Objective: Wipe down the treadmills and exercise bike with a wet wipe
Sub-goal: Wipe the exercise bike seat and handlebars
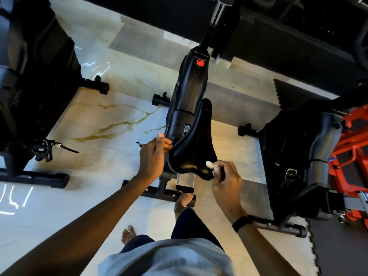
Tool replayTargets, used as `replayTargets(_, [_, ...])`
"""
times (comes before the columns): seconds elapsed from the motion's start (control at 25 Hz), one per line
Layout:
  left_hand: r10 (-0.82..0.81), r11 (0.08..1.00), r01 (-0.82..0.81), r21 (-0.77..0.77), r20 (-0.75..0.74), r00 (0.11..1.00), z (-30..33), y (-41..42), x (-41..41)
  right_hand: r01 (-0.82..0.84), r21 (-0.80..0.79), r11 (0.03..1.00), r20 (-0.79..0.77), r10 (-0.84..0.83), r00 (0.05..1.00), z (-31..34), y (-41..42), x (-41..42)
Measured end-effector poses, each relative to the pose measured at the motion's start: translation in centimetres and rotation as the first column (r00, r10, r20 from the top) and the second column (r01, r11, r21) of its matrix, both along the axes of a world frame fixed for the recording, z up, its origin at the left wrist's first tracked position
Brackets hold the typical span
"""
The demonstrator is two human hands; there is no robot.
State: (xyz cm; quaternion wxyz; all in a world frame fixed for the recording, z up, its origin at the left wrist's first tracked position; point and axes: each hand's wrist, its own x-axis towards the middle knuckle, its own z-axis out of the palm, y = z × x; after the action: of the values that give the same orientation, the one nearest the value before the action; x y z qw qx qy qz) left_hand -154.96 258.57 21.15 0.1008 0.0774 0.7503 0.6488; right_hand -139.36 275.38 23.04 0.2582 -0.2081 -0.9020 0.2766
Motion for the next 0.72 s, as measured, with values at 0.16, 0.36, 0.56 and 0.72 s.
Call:
replayTargets(0.16, [-0.017, 0.997, 0.009, 0.082, 0.087, 0.996, 0.4, 0.0, -0.9, 0.003, 0.042, 0.999, -0.012, -0.003, 1.000, -0.2, -3.9, -0.9])
replayTargets(0.36, [-0.060, 0.978, 0.014, 0.207, 0.216, 0.975, 0.9, -1.0, -1.2, -0.023, 0.130, 0.991, -0.091, 0.035, 0.995, -1.4, -8.1, -3.8])
replayTargets(0.56, [-0.055, 0.973, -0.008, 0.229, 0.268, 0.962, 1.1, -0.6, -1.1, -0.225, 0.239, 0.945, 0.071, 0.214, 0.974, -0.3, -9.7, -5.3])
replayTargets(0.72, [-0.057, 0.961, -0.033, 0.274, 0.312, 0.948, 1.9, -1.0, -1.6, -0.286, 0.120, 0.951, 0.019, 0.286, 0.958, 3.2, -8.1, -9.4])
